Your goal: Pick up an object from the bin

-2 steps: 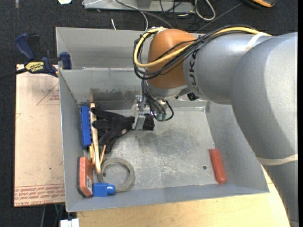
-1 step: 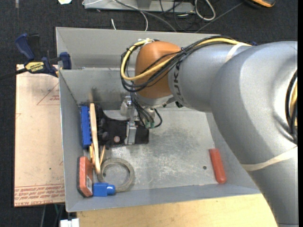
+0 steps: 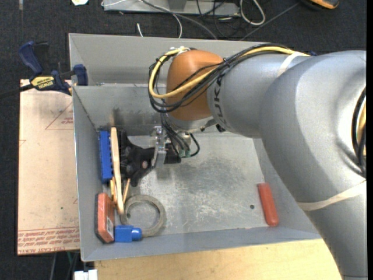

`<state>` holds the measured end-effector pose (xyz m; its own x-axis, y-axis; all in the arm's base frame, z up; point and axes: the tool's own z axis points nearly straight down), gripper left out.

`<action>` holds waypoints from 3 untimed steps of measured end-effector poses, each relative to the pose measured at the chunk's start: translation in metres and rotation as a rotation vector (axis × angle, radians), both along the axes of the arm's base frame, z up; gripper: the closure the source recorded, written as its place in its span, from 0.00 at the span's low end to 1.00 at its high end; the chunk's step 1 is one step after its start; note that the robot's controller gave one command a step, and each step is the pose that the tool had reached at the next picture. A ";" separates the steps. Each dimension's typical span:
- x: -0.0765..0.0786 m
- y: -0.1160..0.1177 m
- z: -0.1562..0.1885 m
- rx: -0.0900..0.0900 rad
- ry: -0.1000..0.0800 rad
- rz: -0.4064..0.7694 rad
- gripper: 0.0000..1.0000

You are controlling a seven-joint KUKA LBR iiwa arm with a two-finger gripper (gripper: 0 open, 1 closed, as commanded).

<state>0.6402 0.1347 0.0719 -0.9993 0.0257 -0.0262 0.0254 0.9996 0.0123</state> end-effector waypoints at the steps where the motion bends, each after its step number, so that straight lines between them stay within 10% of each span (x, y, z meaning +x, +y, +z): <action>1: 0.000 0.000 0.000 0.000 0.000 0.000 1.00; 3: 0.003 0.013 0.105 0.001 0.000 -0.005 1.00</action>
Offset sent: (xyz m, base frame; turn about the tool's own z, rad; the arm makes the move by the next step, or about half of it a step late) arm 0.0064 -0.0015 0.1014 0.0078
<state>0.6428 0.1474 0.1772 -0.9992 0.0303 -0.0264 0.0299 0.9995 0.0137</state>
